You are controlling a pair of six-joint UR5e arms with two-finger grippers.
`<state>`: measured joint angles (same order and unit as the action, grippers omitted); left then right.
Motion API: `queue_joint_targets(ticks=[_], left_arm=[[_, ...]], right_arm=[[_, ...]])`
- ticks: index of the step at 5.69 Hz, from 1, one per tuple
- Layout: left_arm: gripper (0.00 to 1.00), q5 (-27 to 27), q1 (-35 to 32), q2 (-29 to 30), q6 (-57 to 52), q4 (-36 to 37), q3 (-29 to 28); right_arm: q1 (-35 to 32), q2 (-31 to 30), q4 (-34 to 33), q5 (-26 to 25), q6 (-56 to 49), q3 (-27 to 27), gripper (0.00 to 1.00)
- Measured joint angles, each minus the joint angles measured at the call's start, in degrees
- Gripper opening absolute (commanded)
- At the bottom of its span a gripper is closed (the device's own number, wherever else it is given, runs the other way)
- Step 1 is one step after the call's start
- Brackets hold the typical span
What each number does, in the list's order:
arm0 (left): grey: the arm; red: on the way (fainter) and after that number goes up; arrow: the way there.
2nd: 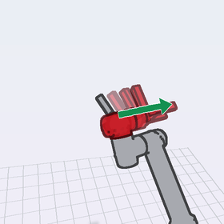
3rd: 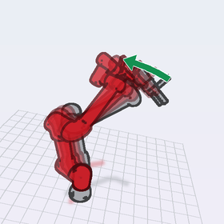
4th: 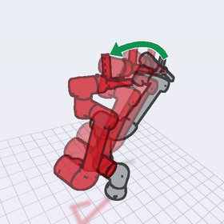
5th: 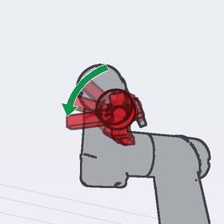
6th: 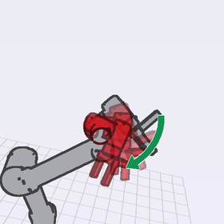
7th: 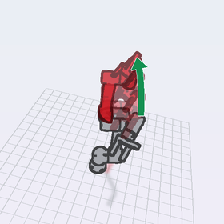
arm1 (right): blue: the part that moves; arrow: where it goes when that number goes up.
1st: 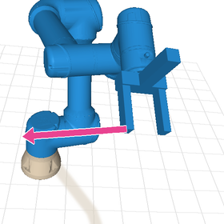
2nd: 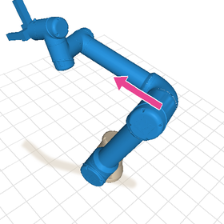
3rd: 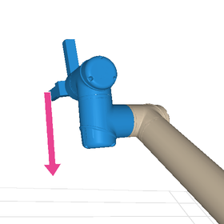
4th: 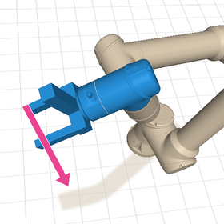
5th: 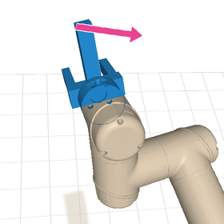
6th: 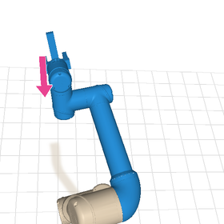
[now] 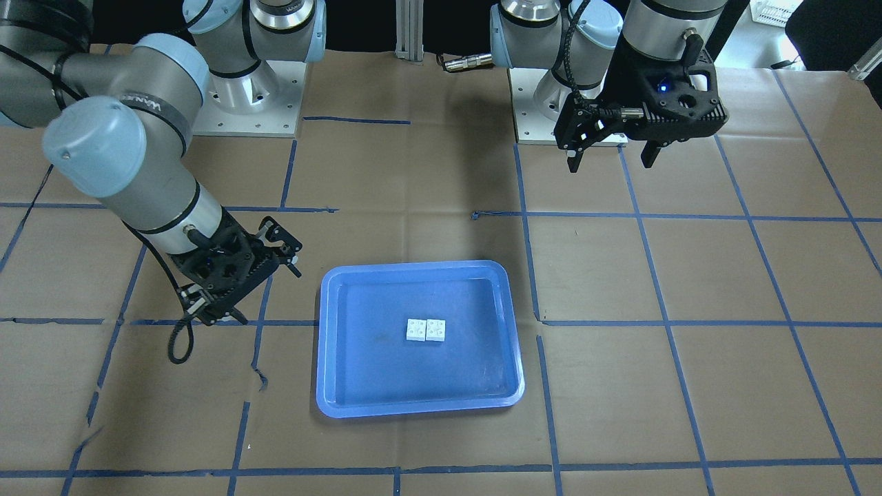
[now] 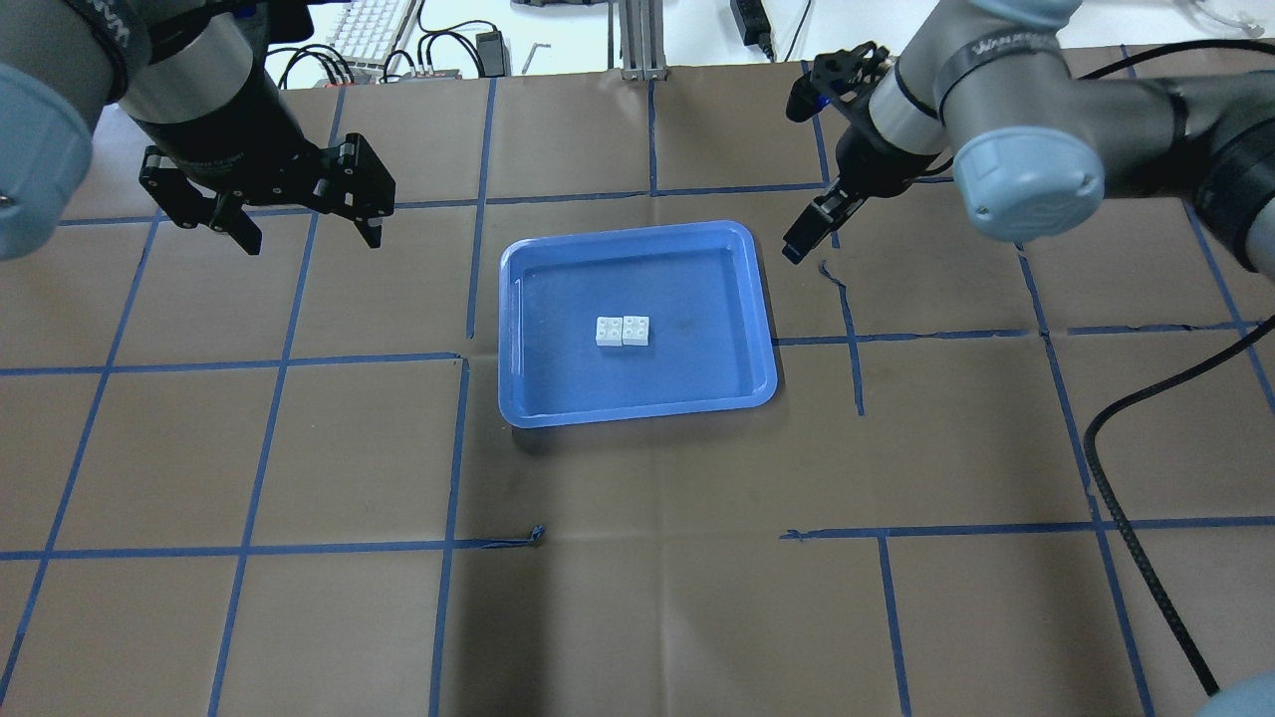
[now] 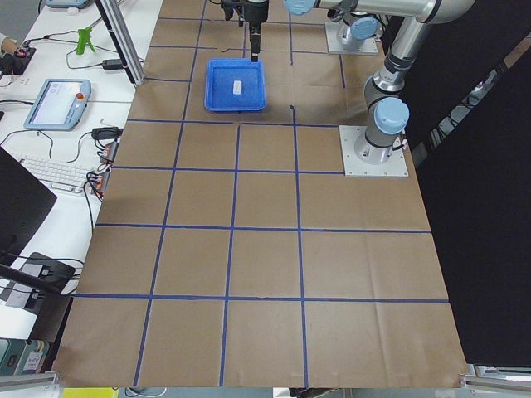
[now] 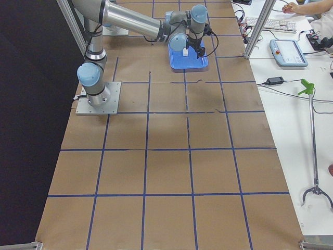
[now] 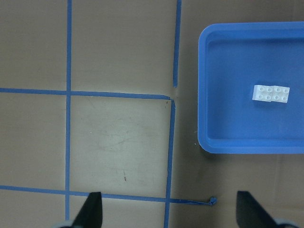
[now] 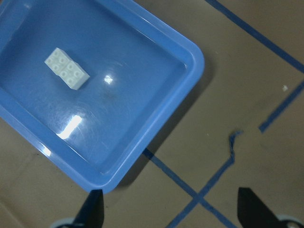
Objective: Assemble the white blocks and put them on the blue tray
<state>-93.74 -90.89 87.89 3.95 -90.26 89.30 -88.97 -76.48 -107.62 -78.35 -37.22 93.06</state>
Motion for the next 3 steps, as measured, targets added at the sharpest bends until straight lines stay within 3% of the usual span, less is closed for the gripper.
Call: queue_joint_targets(ticks=[2, 3], left_arm=[[0.99, 0.0, 0.0, 0.0, 0.0, 0.0, 0.0], [0.99, 0.0, 0.0, 0.0, 0.0, 0.0, 0.0]], right_arm=[[-0.4, -3.9, 16.2, -8.5, 22.5, -7.5, 1.00], [-1.6, -6.1, 21.2, -10.1, 32.6, -9.6, 1.00]])
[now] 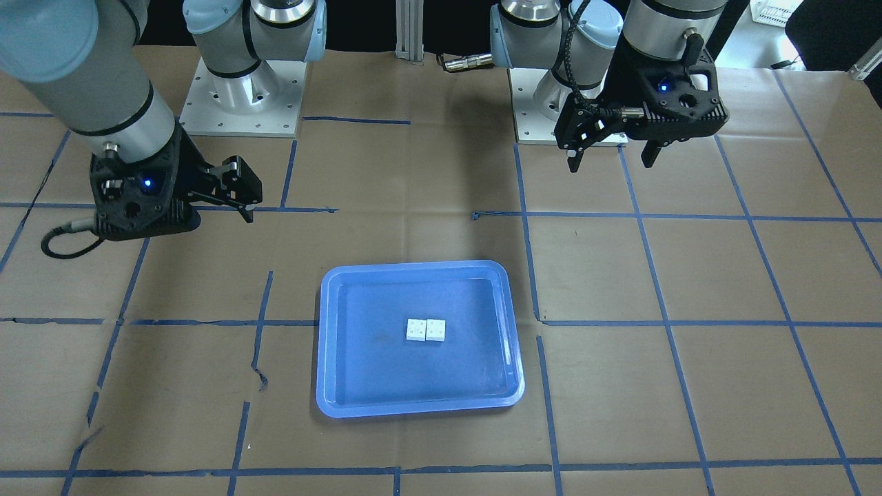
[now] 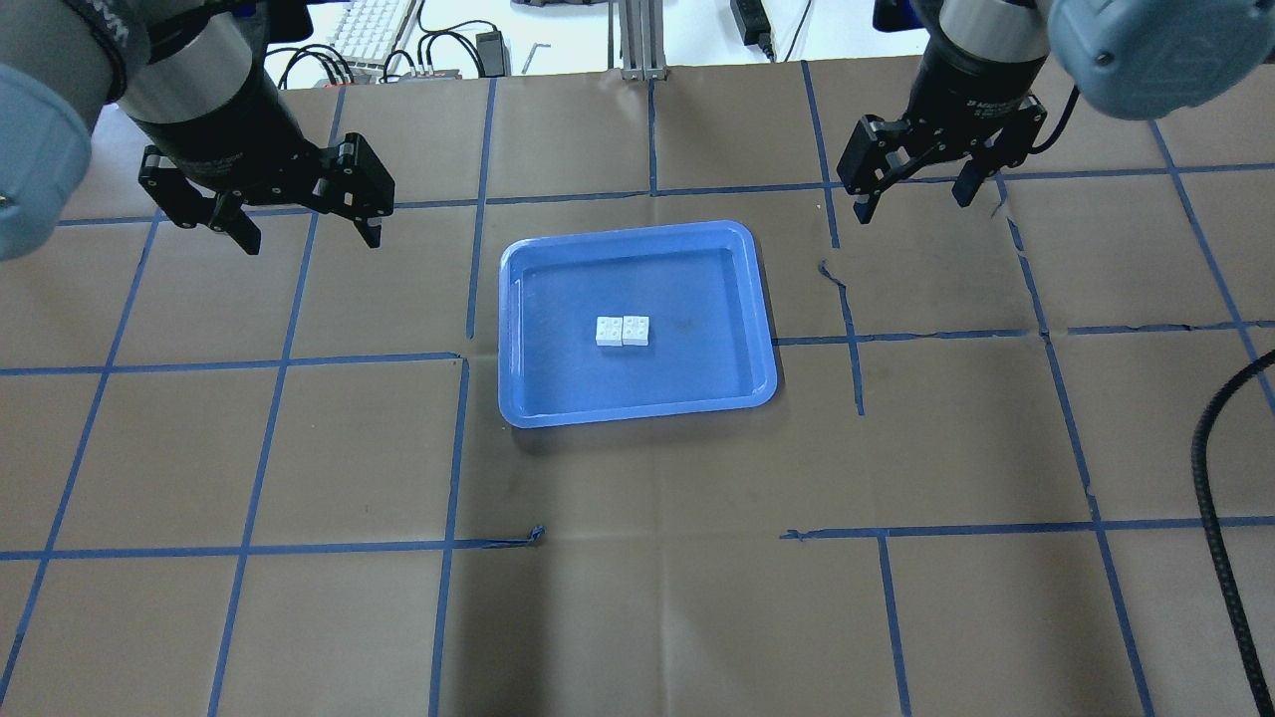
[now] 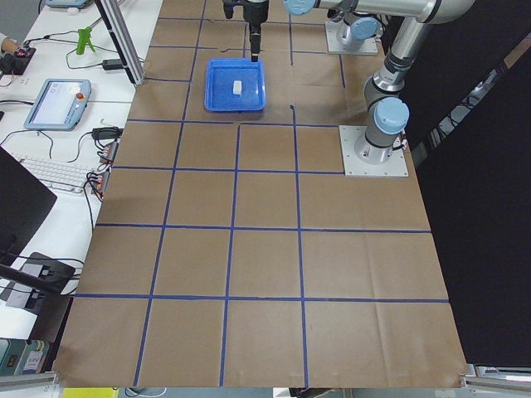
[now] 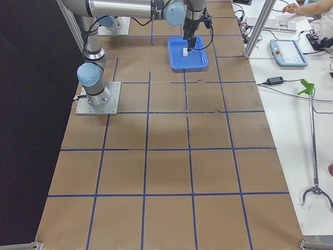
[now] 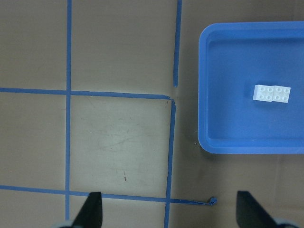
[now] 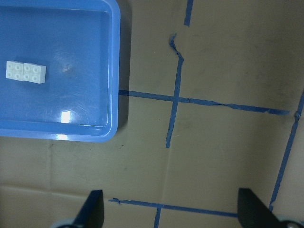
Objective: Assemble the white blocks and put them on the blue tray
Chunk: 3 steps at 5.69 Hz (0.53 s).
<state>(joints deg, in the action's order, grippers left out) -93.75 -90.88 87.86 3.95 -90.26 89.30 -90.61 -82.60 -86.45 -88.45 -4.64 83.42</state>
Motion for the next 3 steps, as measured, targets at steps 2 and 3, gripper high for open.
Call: queue_joint_targets(ticks=[2, 3], left_arm=[[0.99, 0.1, 0.0, 0.0, 0.0, 0.1, 0.1], [0.99, 0.1, 0.0, 0.0, 0.0, 0.1, 0.1]], right_arm=[[-1.4, -4.0, 4.6, -0.7, 8.1, -0.9, 1.00], [-1.1, -4.2, 4.7, -0.7, 8.4, -0.8, 1.00]])
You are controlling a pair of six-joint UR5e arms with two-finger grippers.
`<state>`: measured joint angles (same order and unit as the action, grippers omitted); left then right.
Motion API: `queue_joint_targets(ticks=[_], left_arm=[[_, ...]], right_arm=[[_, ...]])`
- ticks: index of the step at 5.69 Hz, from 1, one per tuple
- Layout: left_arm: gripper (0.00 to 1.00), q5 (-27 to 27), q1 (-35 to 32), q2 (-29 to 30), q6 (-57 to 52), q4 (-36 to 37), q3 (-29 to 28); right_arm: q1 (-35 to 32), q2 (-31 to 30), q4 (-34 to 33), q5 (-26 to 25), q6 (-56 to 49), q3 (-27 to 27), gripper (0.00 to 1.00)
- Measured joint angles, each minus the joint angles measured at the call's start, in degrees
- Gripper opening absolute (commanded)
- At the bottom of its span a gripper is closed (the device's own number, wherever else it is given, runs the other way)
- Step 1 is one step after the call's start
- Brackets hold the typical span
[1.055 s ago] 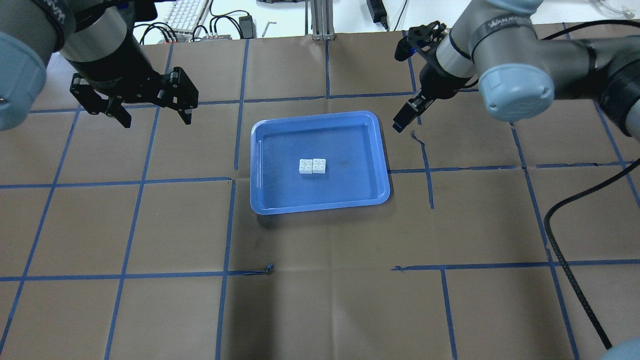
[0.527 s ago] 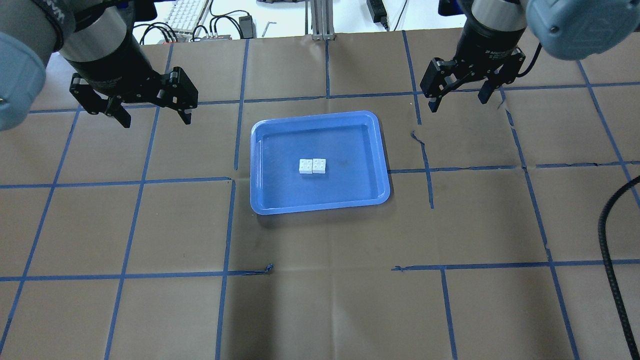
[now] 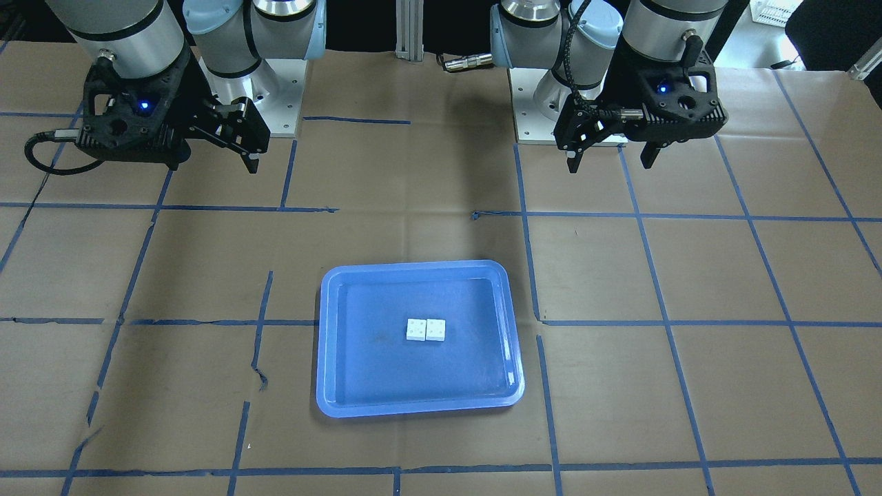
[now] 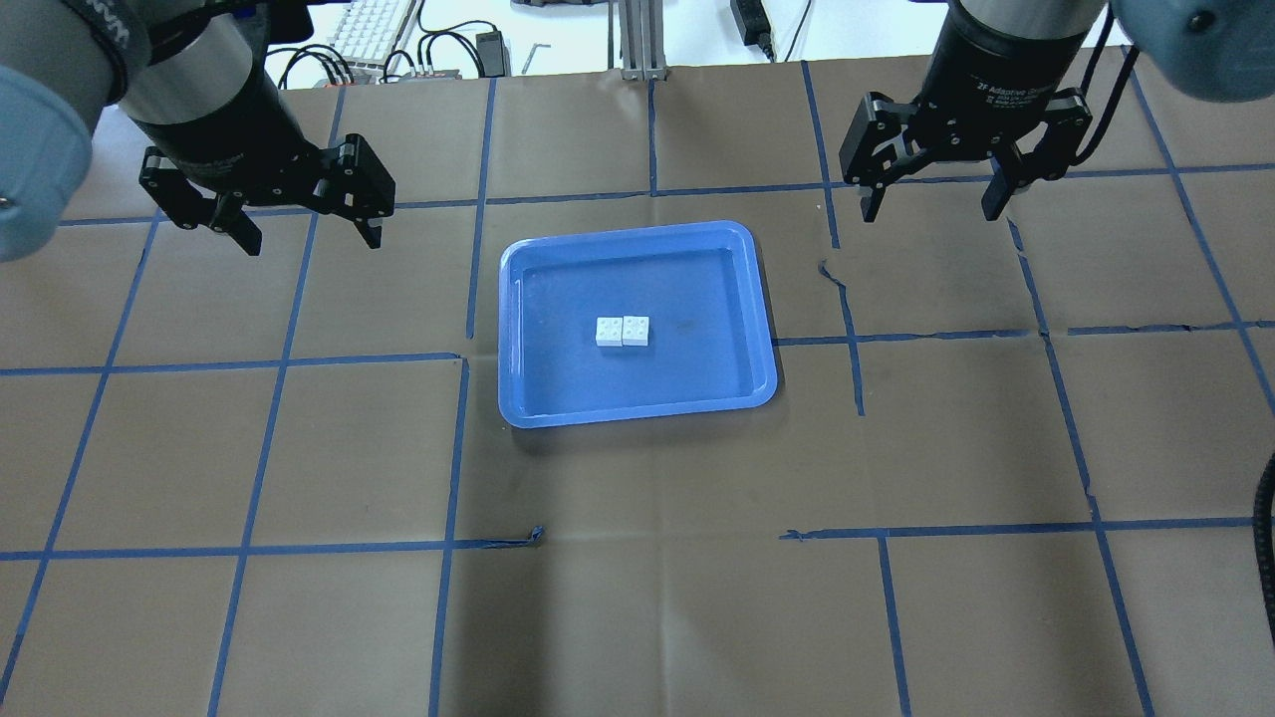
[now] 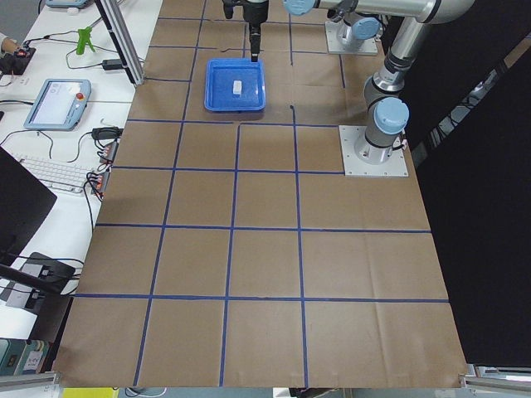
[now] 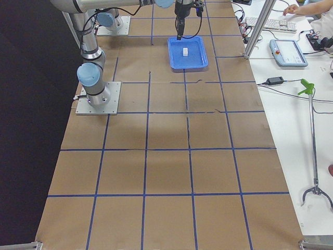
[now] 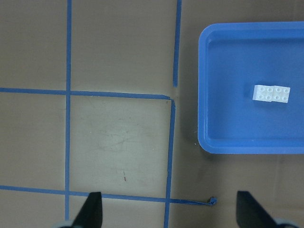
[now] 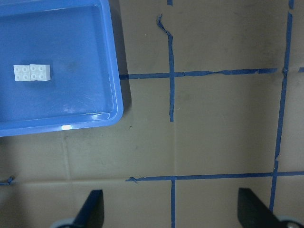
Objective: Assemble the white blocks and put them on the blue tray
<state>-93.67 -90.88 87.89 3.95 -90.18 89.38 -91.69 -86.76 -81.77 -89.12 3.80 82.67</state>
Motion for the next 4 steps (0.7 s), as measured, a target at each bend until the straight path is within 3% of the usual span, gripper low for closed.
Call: queue_joint_targets(ticks=[4], left_arm=[[0.99, 0.0, 0.0, 0.0, 0.1, -0.2, -0.1]], right_arm=[[1.1, 0.0, -0.2, 0.1, 0.4, 0.5, 1.00]])
